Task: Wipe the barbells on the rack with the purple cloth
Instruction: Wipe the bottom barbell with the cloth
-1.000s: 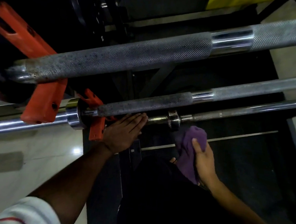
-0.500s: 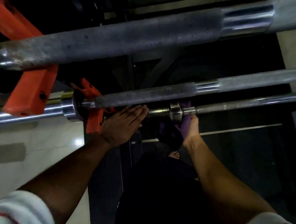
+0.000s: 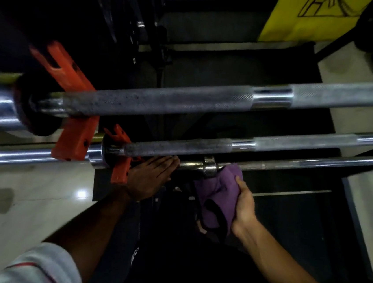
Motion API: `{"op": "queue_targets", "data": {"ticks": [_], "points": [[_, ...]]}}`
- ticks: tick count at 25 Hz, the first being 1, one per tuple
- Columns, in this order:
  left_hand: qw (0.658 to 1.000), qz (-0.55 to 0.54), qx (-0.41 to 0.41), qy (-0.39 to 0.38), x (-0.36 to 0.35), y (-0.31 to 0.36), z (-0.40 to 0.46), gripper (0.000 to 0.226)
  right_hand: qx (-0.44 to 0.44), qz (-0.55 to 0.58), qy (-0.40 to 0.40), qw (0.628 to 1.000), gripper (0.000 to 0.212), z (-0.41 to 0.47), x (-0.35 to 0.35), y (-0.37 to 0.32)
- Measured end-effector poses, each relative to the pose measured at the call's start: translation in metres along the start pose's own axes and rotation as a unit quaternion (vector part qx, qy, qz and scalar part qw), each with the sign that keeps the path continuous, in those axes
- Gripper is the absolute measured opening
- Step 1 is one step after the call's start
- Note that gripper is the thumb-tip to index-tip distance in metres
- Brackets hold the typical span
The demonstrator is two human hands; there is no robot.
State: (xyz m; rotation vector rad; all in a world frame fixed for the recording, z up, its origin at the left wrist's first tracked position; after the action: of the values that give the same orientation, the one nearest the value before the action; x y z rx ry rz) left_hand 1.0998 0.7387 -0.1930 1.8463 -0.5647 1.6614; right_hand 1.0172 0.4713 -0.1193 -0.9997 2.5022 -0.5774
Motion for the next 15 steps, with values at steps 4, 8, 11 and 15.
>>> {"op": "queue_targets", "data": {"ticks": [4,8,11,15], "points": [[1.000,-0.012,0.025,-0.013,0.007,0.003,-0.003,0.050,0.031,-0.021,-0.083,0.996,0.047,0.002,-0.005,-0.038],[0.993,-0.070,0.084,-0.033,0.010,0.008,-0.004,0.053,0.105,-0.157,-0.166,0.968,0.035,0.010,-0.011,-0.061],[0.983,-0.096,0.153,-0.044,0.026,0.027,-0.001,0.064,0.183,-0.276,-0.216,0.918,0.046,0.018,-0.007,-0.061],[0.949,-0.178,0.259,-0.012,0.038,0.085,-0.023,0.075,0.260,-0.418,-0.219,0.843,0.056,0.014,0.010,-0.055]]}}
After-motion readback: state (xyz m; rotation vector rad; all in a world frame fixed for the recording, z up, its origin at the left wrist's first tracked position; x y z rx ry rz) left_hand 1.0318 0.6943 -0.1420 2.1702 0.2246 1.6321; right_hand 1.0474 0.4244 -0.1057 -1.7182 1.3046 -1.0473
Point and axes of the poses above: each hand's wrist, its own z-axis towards the middle knuckle, its own x-axis out of the back of the hand, y = z × x, the point moved 1 cm from there along z, towards the middle knuckle, and after that the axes turned 9 degrees about x, right-handed, at the moved point
